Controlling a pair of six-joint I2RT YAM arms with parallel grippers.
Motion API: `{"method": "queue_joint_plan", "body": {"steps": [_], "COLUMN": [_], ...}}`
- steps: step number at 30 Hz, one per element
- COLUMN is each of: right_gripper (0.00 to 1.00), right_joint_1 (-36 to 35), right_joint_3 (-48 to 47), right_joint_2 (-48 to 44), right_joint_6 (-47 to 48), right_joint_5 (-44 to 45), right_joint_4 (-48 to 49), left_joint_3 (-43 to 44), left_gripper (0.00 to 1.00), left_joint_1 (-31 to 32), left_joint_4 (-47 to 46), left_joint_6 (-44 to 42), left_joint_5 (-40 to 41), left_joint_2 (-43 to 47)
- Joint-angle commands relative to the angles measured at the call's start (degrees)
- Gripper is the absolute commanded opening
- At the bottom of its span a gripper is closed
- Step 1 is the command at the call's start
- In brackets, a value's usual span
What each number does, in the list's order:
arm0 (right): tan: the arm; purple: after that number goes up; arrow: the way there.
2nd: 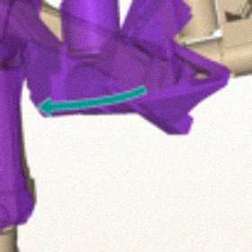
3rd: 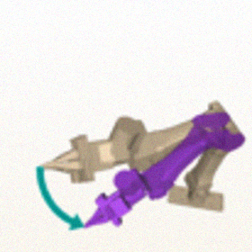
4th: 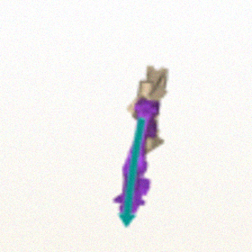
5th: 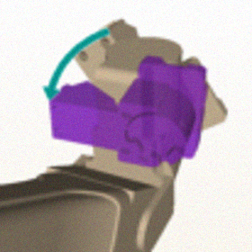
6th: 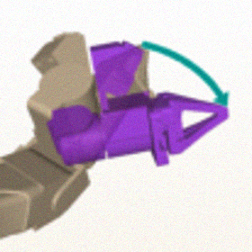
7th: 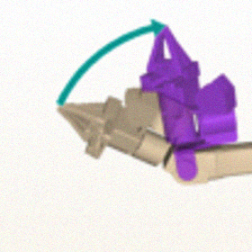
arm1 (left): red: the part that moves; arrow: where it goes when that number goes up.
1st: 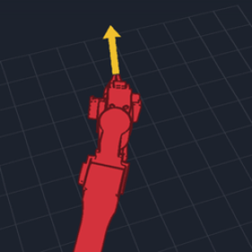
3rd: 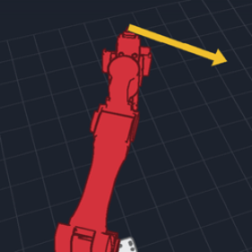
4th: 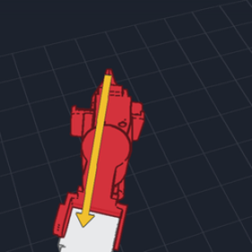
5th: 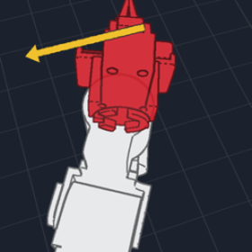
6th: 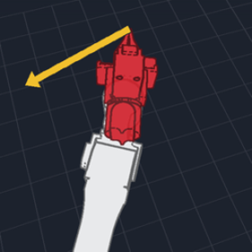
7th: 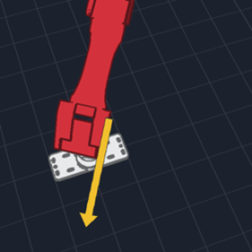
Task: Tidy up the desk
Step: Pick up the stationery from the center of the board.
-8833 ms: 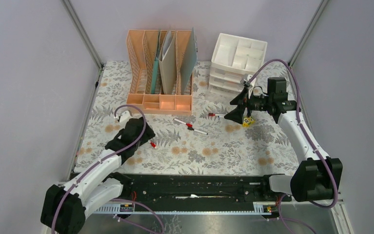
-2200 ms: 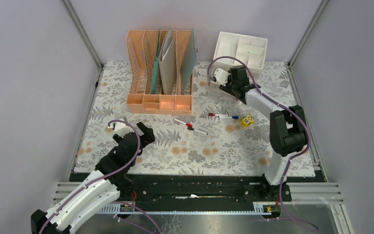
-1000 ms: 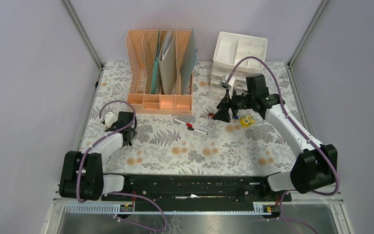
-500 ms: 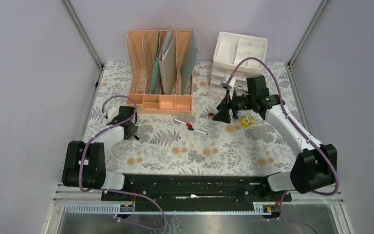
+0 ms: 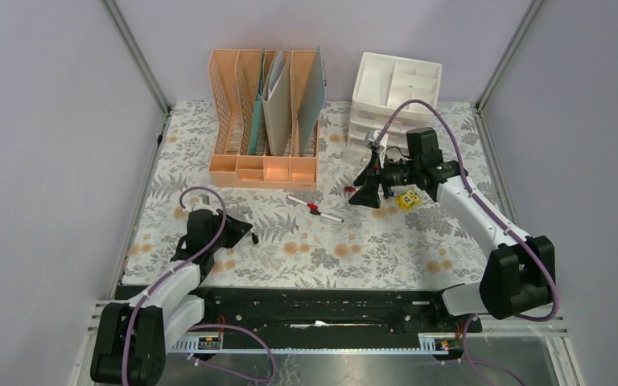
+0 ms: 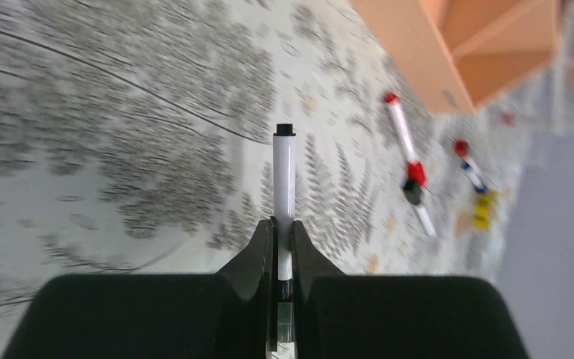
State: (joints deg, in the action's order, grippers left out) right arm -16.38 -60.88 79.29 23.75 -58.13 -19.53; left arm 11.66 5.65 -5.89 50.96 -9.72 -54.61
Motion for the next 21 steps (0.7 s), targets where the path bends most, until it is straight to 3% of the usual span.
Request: {"method": "queue_joint_plan", "body": {"steps": [1, 10, 21], "right_gripper": [0.77, 0.77, 0.79], "right_joint_1": [0.3, 0.2, -2.3], "right_joint_3": [1.4, 6.0, 9.3], "right_joint_2": [0.2, 1.2, 2.6], "right_joint_6": [-2.4, -9.8, -16.3], "right_joint_5": [-5.7, -8.7, -9.2], "right_joint_4": [4.7, 14.4, 23.8], "left_joint_3": [-6.5, -8.2, -2.9], "left_gripper": [0.00, 0.00, 0.00], "left_joint_1": [1.6, 14.3, 27.1], "left_joint_4": [-26.3, -48.3, -63.0], "left_joint_6": [4.4, 5.5, 4.3], "left_joint_5": [-14.2, -12.1, -5.6], "left_joint_2": [1.9, -2.2, -13.4]}}
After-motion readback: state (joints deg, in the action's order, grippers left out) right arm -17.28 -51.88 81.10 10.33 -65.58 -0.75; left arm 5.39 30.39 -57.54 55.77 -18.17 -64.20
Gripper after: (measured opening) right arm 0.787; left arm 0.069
